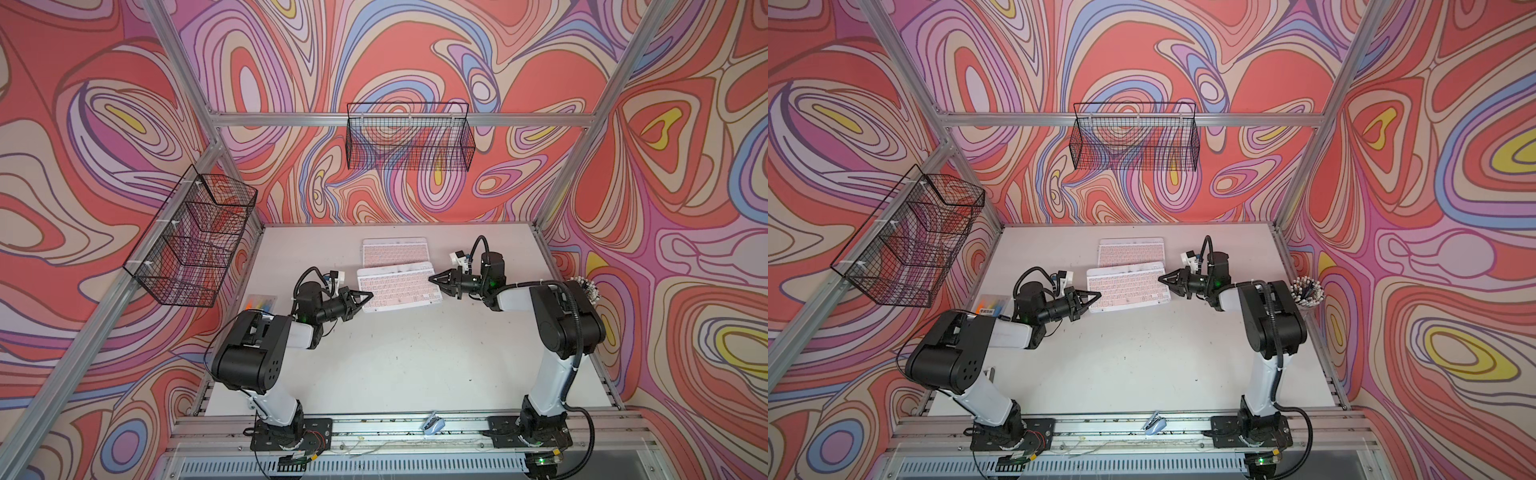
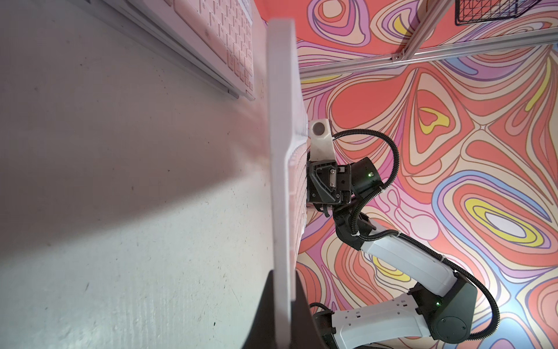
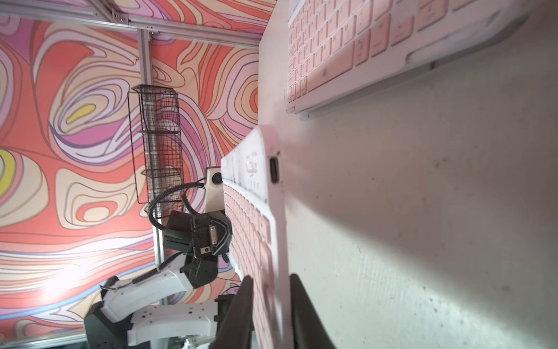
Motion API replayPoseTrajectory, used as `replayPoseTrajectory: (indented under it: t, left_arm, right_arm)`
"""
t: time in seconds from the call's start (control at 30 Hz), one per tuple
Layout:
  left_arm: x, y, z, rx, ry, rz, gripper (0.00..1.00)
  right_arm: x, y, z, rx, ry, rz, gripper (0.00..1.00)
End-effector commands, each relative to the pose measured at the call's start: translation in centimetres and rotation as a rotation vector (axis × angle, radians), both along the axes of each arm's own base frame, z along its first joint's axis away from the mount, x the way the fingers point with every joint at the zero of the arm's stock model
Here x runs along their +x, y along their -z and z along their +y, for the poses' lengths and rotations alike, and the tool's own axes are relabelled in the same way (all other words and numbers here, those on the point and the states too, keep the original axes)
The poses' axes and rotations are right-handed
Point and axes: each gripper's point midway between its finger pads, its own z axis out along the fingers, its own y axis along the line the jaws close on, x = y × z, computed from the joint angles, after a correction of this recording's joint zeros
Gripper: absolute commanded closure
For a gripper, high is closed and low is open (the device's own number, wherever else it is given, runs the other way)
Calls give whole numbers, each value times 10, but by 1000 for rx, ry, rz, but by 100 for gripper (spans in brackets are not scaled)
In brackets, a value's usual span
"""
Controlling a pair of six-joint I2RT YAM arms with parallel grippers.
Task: Stack the numeric keypads
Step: Pick up the numeric keypad from the center of the board, then place the numeric keypad at the numeric keypad.
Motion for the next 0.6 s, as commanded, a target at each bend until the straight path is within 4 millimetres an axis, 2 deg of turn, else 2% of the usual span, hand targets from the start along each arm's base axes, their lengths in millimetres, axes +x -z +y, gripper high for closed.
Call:
replayPoseTrajectory:
  t: [0.0, 0.07, 0.13, 0.23, 0.3, 0.4, 0.43, 0.47, 0.57]
  left_arm:
    - [1, -8, -2, 12, 16, -41, 86]
    - [2, -8, -1, 16, 7, -38, 49]
    - [3, -6, 1, 26, -7, -34, 21]
    - [6, -8, 7, 34, -35, -31, 1]
    - [11, -8, 15, 46, -74, -25, 0]
    - [10, 8, 31, 153, -156, 27, 0]
    - [6, 16, 37, 217, -176, 49, 0]
    - [8, 16, 44, 292, -203, 65, 0]
    - [-2, 27, 72, 516, -269, 119, 1]
  right_arm:
    - [-6, -9, 7, 33, -52, -34, 94]
    - [-5, -10, 7, 42, -45, -32, 100]
    - [-1, -17, 7, 67, -41, -45, 100]
    - [6, -24, 8, 106, -25, -48, 100]
    - [14, -30, 9, 125, -12, -57, 100]
    - [28, -40, 9, 135, 18, -81, 100]
    - [34, -43, 9, 133, 29, -90, 100]
    - [41, -45, 9, 123, 41, -96, 100]
    - [64, -47, 9, 67, 73, -115, 100]
